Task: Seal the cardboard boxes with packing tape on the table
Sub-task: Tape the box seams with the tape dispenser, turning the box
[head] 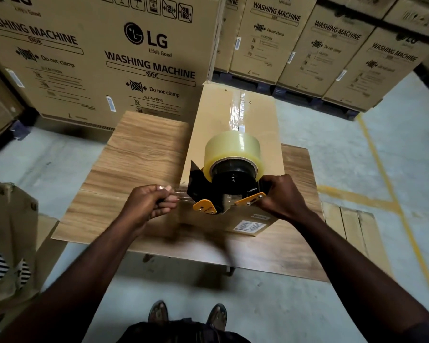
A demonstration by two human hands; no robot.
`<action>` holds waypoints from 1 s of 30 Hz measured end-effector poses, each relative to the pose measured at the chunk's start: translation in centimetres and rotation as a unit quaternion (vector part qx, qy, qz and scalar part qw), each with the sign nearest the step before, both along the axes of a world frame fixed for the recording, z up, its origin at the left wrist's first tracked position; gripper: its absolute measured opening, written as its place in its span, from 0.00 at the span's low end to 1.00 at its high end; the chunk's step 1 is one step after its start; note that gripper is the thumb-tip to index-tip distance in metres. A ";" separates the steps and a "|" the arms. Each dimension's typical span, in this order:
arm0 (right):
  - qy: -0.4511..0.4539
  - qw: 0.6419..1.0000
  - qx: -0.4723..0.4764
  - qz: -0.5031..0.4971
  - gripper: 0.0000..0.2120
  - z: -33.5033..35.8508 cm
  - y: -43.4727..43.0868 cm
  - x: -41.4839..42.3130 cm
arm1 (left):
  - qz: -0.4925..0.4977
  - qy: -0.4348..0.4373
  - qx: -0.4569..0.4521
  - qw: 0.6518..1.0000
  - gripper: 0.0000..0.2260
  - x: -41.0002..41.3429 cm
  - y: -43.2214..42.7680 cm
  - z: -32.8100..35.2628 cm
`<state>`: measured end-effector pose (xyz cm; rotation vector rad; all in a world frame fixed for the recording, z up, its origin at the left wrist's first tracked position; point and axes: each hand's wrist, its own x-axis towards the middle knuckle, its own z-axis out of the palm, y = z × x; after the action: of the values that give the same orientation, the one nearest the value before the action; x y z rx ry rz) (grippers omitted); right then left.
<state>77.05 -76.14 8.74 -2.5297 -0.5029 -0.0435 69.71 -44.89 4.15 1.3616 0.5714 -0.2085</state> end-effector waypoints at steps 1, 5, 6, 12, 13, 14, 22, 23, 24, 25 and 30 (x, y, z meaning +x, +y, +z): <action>0.003 1.000 -0.008 -0.002 0.17 -0.1 0.1 0.1 | -0.003 -0.003 0.004 1.000 0.08 0.2 0.0 -0.1; 0.008 1.000 -0.025 -0.017 0.20 -0.2 0.3 0.4 | 0.002 -0.018 0.020 1.000 0.09 1.2 0.1 -0.4; 0.009 0.999 -0.028 -0.019 0.20 -0.1 0.4 0.5 | 0.004 -0.022 0.024 0.999 0.09 1.4 0.2 -0.6; 0.022 0.995 -0.092 -0.033 0.17 -0.5 0.6 0.7 | -0.002 -0.027 0.059 0.998 0.09 2.3 -0.1 -2.1; 0.023 0.994 -0.102 -0.029 0.17 -0.7 0.6 0.7 | -0.001 -0.024 0.064 0.998 0.09 2.3 -0.4 -2.5; 0.020 0.993 -0.113 -0.024 0.18 -0.9 0.7 0.6 | -0.001 -0.024 0.071 0.997 0.09 2.3 -0.6 -2.9; -0.011 0.988 -0.152 0.002 0.19 -1.6 0.5 0.6 | -0.026 0.065 -0.001 0.998 0.16 2.4 -2.4 -5.9; -0.011 0.989 -0.146 0.001 0.20 -1.6 0.5 0.6 | -0.019 0.085 -0.023 0.996 0.17 2.3 -2.5 -6.5; -0.011 0.990 -0.144 0.001 0.20 -1.6 0.5 0.5 | -0.007 0.104 -0.039 0.994 0.16 2.3 -2.6 -7.0; -0.011 0.989 -0.145 0.001 0.19 -1.6 0.6 0.5 | 0.005 0.118 -0.039 0.992 0.15 2.5 -2.7 -7.3; -0.008 0.988 -0.152 -0.005 0.12 -1.5 0.6 0.3 | 0.054 0.085 0.004 0.995 0.13 3.2 -2.0 -7.2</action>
<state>77.39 -75.53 7.21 -2.8318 -0.5392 0.0111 72.94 -46.93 -3.09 1.3251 0.7864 -0.2350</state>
